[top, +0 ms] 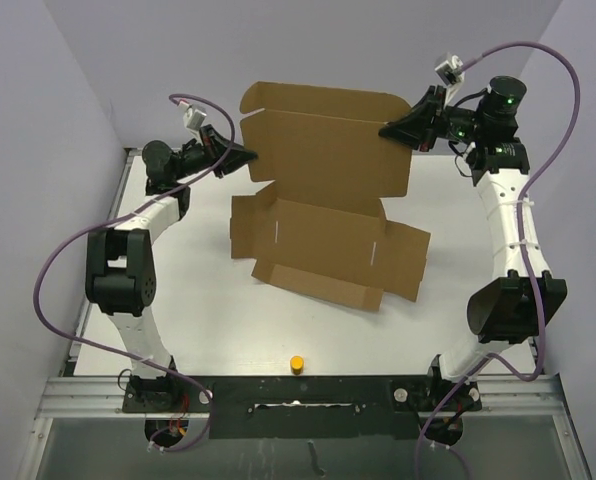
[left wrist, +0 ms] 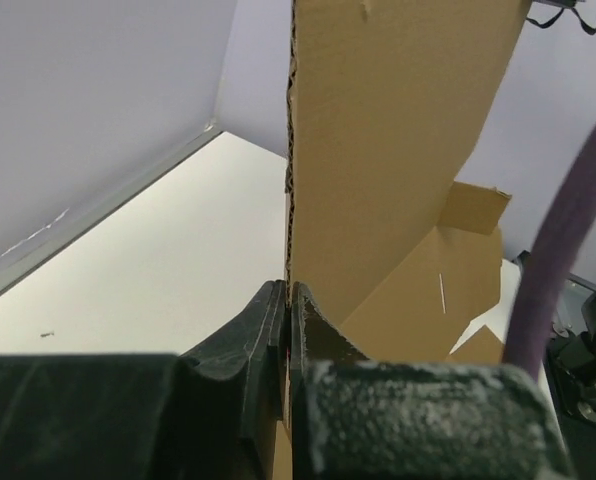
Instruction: Fold the paper box
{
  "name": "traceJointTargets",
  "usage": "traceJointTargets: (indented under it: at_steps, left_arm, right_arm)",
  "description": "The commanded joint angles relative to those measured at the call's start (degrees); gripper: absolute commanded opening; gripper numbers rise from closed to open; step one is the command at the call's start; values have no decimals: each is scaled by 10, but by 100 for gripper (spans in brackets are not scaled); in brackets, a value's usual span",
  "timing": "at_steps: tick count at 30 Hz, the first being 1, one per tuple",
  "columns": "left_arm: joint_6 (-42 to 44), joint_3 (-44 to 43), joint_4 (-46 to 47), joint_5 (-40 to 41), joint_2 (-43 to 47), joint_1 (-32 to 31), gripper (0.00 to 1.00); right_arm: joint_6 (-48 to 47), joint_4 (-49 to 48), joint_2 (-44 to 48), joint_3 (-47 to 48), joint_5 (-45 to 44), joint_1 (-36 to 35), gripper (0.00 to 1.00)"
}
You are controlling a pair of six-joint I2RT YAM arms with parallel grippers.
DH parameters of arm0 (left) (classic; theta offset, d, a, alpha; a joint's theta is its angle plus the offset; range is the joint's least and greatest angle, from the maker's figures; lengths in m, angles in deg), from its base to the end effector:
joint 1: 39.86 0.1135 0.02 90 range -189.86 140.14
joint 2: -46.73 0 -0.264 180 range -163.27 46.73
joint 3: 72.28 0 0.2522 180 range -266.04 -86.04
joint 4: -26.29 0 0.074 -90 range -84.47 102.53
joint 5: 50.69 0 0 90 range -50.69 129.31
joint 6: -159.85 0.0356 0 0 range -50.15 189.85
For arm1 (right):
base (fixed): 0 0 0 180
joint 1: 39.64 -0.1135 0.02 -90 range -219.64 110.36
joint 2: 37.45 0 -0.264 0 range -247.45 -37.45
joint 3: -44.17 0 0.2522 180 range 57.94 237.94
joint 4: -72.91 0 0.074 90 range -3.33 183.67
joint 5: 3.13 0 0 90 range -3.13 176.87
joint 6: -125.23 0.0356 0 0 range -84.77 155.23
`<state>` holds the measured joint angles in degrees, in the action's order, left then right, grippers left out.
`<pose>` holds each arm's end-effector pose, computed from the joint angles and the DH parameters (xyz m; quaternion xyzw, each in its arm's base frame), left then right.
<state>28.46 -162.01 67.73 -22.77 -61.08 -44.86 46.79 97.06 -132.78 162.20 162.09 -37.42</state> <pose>0.4194 -0.0683 0.3225 0.2624 0.5817 -0.5423 0.5465 0.3613 0.0204 0.4716 -0.3549 0.6142 0.4805 0.5156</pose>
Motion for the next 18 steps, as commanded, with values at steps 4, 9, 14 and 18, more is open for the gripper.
traceJointTargets:
  at_steps: [4,9,14,18]
  left_arm:
    - [-67,-54,150,-33,-24,2,0]
    - [-42,-59,146,-22,-20,0,0]
    - [-40,-58,153,-19,-22,0,0]
    - [-34,-57,154,-17,-22,0,0]
  right_arm:
    - [-162,164,9,48,-12,-1,12]
    - [-253,263,0,58,-35,-2,26]
    - [-287,297,-11,58,-50,-7,29]
    - [-309,326,-21,67,-53,-13,28]
